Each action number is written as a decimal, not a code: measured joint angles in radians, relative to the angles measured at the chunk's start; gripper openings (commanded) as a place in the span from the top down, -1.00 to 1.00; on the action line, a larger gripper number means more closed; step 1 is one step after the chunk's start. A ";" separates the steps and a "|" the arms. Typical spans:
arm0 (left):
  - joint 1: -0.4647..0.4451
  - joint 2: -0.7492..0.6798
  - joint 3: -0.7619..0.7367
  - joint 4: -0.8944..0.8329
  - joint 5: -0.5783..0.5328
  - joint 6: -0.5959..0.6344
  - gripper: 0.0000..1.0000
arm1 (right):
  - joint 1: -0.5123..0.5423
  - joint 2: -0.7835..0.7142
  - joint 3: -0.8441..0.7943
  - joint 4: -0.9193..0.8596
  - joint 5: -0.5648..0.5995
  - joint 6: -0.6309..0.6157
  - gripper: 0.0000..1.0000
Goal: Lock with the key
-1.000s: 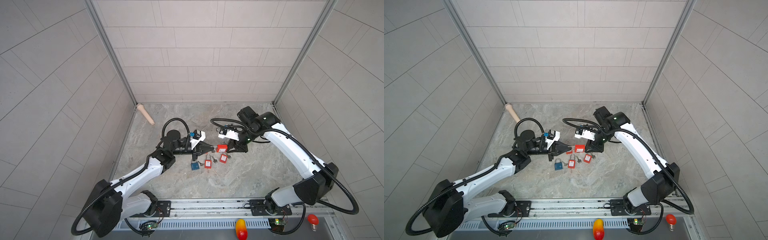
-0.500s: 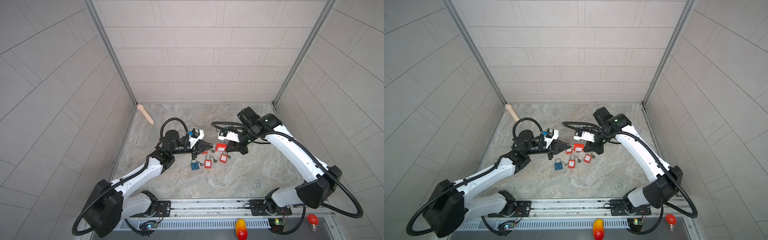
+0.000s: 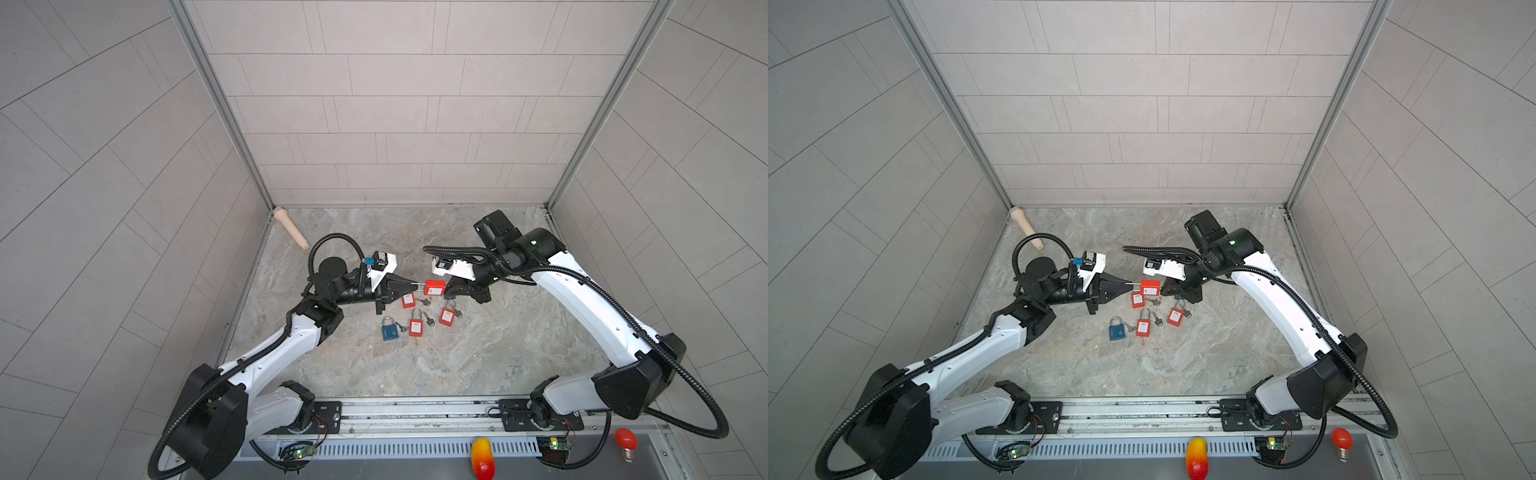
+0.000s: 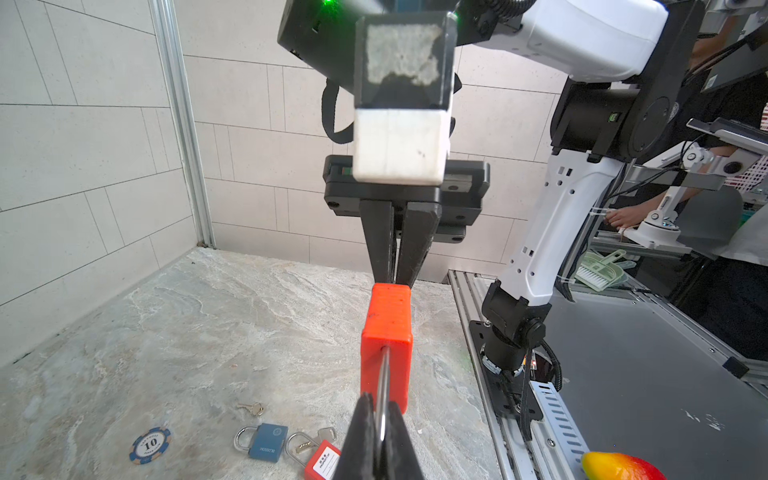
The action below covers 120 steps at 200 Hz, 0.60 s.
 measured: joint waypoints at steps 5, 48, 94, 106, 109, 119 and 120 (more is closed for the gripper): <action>0.001 0.000 0.000 0.000 0.002 0.000 1.00 | 0.000 0.000 0.000 0.000 0.000 -0.001 1.00; 0.007 0.000 0.000 0.000 0.010 -0.008 1.00 | -0.001 0.000 0.000 -0.001 0.008 -0.006 1.00; 0.016 0.006 0.000 0.000 0.018 -0.006 1.00 | -0.002 0.008 0.000 0.005 0.013 -0.014 1.00; 0.021 0.010 0.000 0.000 0.019 -0.006 1.00 | -0.003 0.013 0.000 0.013 0.012 -0.017 1.00; 0.023 0.010 0.000 0.000 0.019 -0.006 1.00 | -0.003 0.015 0.000 0.015 0.012 -0.018 1.00; 0.025 0.012 0.000 -0.002 0.020 -0.006 1.00 | -0.004 0.022 0.000 0.018 0.011 -0.020 1.00; 0.026 0.012 0.000 -0.002 0.020 -0.006 1.00 | -0.004 0.022 0.000 0.019 0.011 -0.020 1.00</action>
